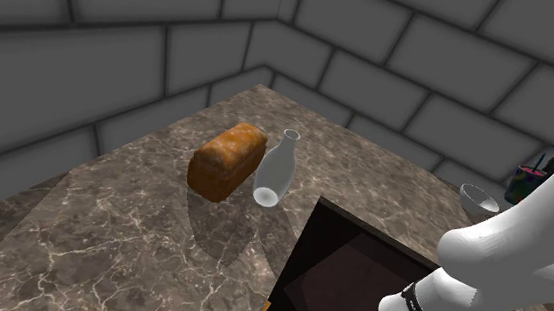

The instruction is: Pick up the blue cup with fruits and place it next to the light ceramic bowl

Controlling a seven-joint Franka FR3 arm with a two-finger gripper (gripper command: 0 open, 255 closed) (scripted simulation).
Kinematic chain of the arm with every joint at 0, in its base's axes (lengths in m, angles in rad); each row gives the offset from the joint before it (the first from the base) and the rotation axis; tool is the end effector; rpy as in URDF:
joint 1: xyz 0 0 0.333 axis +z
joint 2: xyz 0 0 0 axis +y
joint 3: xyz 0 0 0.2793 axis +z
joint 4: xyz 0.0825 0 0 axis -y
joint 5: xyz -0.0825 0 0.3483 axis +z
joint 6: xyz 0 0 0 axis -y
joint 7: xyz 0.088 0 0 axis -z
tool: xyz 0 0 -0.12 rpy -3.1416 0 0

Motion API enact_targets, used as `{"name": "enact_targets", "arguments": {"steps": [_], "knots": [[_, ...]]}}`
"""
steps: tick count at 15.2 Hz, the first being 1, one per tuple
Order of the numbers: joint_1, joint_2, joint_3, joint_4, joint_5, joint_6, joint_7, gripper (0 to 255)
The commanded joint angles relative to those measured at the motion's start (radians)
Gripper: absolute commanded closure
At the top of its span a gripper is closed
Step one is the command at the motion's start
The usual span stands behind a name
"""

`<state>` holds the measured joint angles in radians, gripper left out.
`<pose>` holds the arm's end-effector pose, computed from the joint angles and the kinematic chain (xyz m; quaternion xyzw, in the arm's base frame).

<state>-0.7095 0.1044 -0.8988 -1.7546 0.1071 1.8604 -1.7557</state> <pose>0.0027 -0.5518 0.4834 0.9978 0.0616 0.0085 0.0219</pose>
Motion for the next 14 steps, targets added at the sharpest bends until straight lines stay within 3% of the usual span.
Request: {"name": "enact_targets", "arguments": {"steps": [1, 14], "knots": [[0.002, -0.002, 0.001, -0.027, -0.001, 0.027, 0.0, 255], [-0.009, 0.046, 0.01, -0.162, 0.049, 0.19, -0.036, 255]]}}
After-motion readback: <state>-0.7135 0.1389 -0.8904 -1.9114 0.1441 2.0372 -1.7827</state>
